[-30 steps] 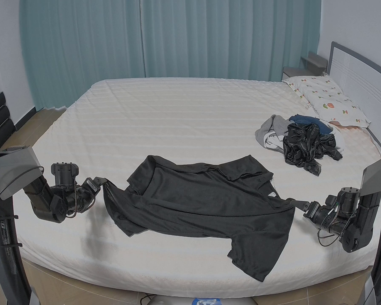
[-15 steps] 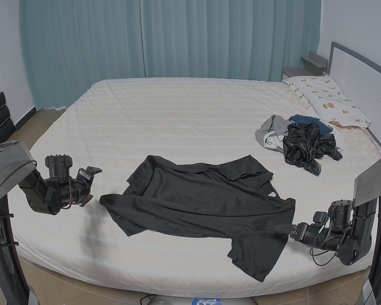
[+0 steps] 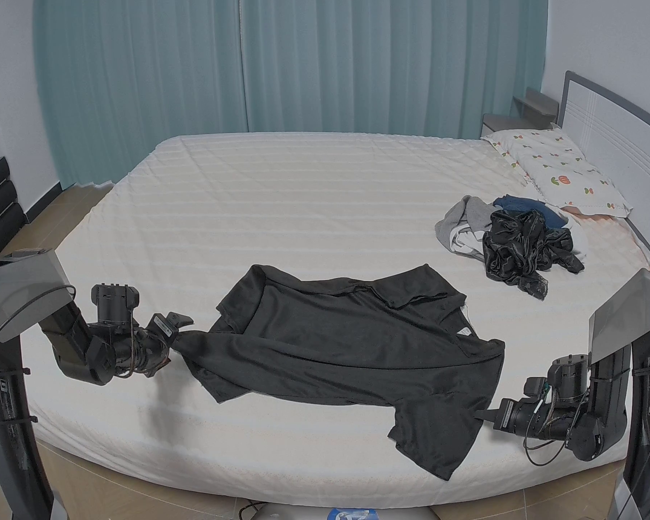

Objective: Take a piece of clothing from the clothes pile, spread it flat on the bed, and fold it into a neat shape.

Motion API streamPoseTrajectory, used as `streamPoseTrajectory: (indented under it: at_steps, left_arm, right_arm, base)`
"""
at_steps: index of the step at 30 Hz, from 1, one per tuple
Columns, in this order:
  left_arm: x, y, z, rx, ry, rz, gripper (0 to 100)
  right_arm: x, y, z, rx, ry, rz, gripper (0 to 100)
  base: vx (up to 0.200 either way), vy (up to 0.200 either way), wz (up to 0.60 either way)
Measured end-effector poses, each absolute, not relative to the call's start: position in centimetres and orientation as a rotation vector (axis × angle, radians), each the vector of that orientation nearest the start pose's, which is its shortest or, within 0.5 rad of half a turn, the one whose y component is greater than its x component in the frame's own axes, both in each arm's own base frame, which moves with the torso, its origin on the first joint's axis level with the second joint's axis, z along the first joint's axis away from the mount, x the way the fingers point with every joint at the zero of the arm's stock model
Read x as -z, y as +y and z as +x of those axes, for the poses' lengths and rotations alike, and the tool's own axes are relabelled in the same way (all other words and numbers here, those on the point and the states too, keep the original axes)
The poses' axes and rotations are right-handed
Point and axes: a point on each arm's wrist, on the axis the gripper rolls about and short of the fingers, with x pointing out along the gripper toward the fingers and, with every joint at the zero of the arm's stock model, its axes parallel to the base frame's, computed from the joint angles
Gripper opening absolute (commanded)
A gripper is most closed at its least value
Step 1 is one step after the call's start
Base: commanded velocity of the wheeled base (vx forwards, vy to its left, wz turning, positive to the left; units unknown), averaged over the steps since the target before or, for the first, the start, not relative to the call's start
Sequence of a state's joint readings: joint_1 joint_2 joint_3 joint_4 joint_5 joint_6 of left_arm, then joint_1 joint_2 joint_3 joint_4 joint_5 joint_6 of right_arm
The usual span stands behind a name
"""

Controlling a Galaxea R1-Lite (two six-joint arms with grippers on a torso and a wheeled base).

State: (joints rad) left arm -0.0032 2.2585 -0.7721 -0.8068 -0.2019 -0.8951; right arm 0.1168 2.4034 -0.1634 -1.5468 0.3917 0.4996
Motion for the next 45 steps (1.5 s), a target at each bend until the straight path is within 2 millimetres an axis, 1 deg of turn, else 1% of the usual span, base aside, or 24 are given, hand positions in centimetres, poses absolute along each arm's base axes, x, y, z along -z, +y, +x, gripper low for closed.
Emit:
streamPoseTrajectory:
  at_steps: [7,9,13,17,21,26,27,36,40,45]
  left_arm:
    - [-0.1,-3.7,33.1,-0.042,0.847,-0.778,100]
    - [-0.3,-5.0,32.2,-0.018,0.872,-0.74,100]
    - [-0.3,-6.6,31.3,0.002,0.897,-0.697,100]
    - [-0.2,-7.7,30.9,0.004,0.9,-0.664,100]
    - [0.4,-8.6,30.8,0.006,0.903,-0.623,100]
    - [1.3,-8.9,30.8,0.022,0.922,-0.556,100]
    - [1.5,-8.9,30.8,0.023,0.927,-0.549,0]
    - [2.1,-9.0,31.7,0.031,0.877,-0.556,0]
    - [2.3,-8.8,31.4,0.012,0.882,-0.549,0]
    - [2.1,-8.5,30.9,0.01,0.886,-0.528,0]
  right_arm:
    - [4.6,2.0,24.1,-0.252,0.874,0.511,0]
    - [4.2,1.3,24.1,-0.233,0.88,0.498,0]
    - [3.3,0.5,24.5,-0.214,0.845,0.494,0]
    - [2.6,0.0,24.9,-0.202,0.804,0.495,0]
    - [2.4,-0.2,25.1,-0.199,0.787,0.495,0]
    - [2.3,-0.3,25.3,-0.195,0.78,0.493,0]
    - [2.3,-0.3,25.3,-0.195,0.779,0.493,0]
    - [2.3,-0.3,25.4,-0.195,0.778,0.493,0]
    - [2.3,-0.3,25.4,-0.195,0.778,0.493,0]
    - [2.3,-0.4,25.4,-0.193,0.775,0.493,0]
  base:
    - [0.0,0.0,0.0]
    - [0.0,0.0,0.0]
    - [0.0,0.0,0.0]
    - [0.0,0.0,0.0]
    - [0.0,0.0,0.0]
    - [0.0,0.0,0.0]
    - [0.0,0.0,0.0]
    - [0.0,0.0,0.0]
    - [0.0,0.0,0.0]
    - [0.0,0.0,0.0]
